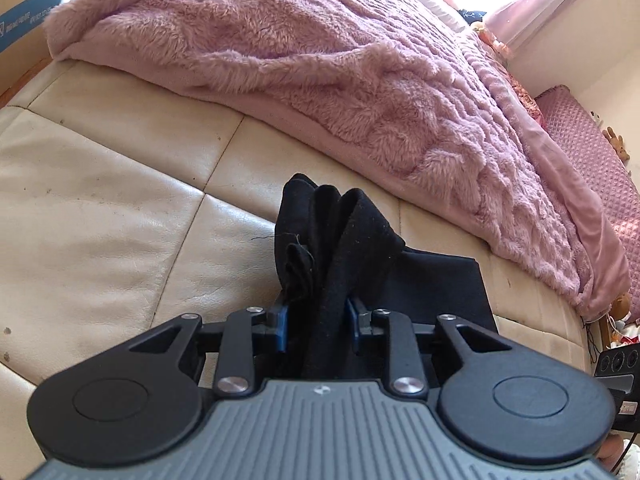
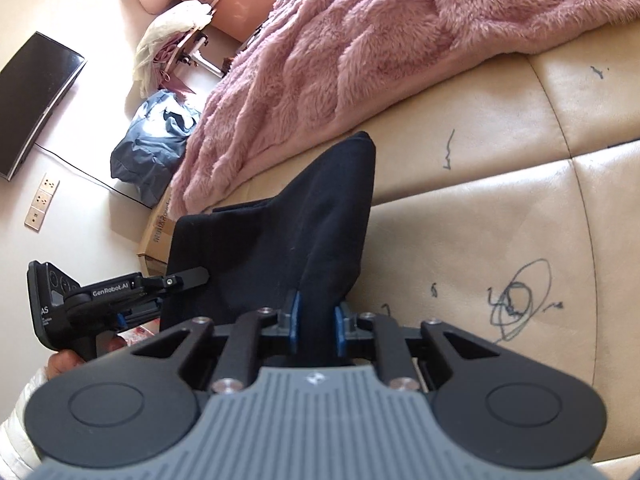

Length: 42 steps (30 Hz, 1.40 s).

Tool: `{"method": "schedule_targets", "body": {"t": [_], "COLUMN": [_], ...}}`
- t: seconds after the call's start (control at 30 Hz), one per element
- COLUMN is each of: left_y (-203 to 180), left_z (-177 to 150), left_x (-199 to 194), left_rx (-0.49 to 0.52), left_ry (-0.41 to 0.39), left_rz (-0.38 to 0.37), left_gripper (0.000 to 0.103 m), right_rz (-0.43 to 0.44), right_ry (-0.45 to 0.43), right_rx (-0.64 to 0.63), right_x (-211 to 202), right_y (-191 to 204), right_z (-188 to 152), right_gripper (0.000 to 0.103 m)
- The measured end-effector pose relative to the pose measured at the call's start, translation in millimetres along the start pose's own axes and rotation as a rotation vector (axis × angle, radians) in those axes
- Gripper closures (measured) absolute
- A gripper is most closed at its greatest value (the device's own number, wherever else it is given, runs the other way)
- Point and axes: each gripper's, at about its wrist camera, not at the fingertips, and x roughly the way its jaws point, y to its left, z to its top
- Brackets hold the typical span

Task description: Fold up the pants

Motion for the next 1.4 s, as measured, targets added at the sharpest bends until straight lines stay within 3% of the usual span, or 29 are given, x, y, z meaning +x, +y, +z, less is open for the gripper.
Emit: {"method": "schedule_targets", "body": {"t": [0.1, 0.17, 0.23, 0.37, 0.5, 0.63, 0.77, 0.93, 1.07, 1.1, 1.23, 1.3, 1.4], "left_y": [10, 13, 14, 20, 18, 15, 4, -34, -92, -106, -153, -169, -186], "left_z": [-3, -6, -9, -9, -9, -11, -11, -13, -36, -45, -89, -113, -147], "left_x": [10, 15, 18, 15, 5, -15, -47, -112, -174, -188, -225, -233, -236], "left_rx": [-0.016, -0.001, 0.033, 0.006, 0.032, 0.048, 0.082, 0.154, 0.243, 0.262, 0.287, 0.294, 0.306], "left_ry": [0.015, 0.016, 0.003, 0.002, 0.003, 0.007, -0.027, -0.193, -0.402, -0.460, -0.629, -0.672, -0.656], "left_rz": [0.011, 0.030, 0.059, 0.040, 0.097, 0.143, 0.272, 0.356, 0.435, 0.455, 0.513, 0.537, 0.535], "left_gripper": [0.071, 0.065, 0.050, 0.048, 0.035, 0.035, 0.042, 0.044, 0.044, 0.043, 0.026, 0.021, 0.015], "right_rz": [-0.023, -0.038, -0.055, -0.047, -0.082, -0.146, -0.232, -0.288, -0.343, -0.340, -0.335, -0.332, -0.331], "right_ry": [0.011, 0.020, 0.026, 0.031, 0.037, 0.015, -0.017, -0.145, -0.340, -0.391, -0.553, -0.608, -0.650], "right_rx": [-0.002, -0.005, 0.002, 0.042, 0.008, -0.036, -0.100, -0.298, -0.475, -0.500, -0.545, -0.558, -0.573], "right_x": [9, 14, 20, 23, 18, 2, -27, -86, -142, -155, -198, -210, -223], "right_y": [-10, -15, -20, -29, -22, -17, -5, 40, 96, 107, 145, 159, 169], "right_z": [0, -1, -3, -3, 1, 5, 10, 9, -10, -18, -57, -82, -120], "right_gripper": [0.091, 0.090, 0.090, 0.089, 0.081, 0.067, 0.067, 0.064, 0.045, 0.045, 0.039, 0.034, 0.026]}}
